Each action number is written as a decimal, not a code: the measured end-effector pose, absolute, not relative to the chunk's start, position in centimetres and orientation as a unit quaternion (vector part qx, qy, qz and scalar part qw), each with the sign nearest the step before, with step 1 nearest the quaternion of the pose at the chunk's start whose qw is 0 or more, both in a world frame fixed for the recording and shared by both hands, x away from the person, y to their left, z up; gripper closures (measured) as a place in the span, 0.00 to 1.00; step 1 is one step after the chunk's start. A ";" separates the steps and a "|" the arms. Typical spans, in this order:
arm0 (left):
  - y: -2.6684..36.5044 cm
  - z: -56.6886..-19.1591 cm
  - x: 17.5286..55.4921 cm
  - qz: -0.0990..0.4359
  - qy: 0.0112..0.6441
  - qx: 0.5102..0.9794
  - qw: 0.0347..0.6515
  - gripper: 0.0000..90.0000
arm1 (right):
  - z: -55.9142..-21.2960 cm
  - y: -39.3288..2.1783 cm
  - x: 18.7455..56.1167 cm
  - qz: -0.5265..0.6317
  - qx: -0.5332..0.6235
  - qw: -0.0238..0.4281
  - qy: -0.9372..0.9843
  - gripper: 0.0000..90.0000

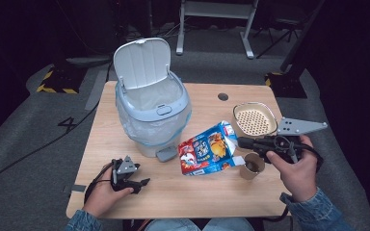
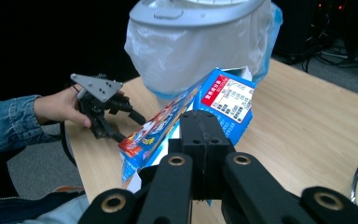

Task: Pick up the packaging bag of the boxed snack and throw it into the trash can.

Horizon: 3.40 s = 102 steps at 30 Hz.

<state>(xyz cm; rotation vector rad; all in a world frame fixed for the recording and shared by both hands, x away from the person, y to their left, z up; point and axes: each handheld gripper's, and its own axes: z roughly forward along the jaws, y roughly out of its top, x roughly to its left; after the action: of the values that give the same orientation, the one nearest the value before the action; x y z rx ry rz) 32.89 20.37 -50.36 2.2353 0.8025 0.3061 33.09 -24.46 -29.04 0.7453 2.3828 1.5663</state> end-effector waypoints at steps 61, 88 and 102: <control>20.2 -50.4 32.9 0.122 0.315 0.868 0.364 0.33 | -19.8 -15.9 42.6 0.563 0.277 0.177 0.758 1.00; 20.2 -50.4 32.9 0.124 0.315 0.868 0.363 0.33 | -22.6 -11.9 43.6 0.527 0.296 0.170 0.778 1.00; 20.2 -50.4 32.9 0.124 0.314 0.868 0.363 0.33 | -22.4 -12.0 42.7 0.533 0.295 0.143 0.780 1.00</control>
<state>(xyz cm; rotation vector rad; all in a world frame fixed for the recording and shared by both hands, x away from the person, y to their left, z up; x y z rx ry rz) 32.92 20.18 -50.36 2.2350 0.8088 0.3198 42.66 -12.05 -22.41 0.8499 2.2491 1.5386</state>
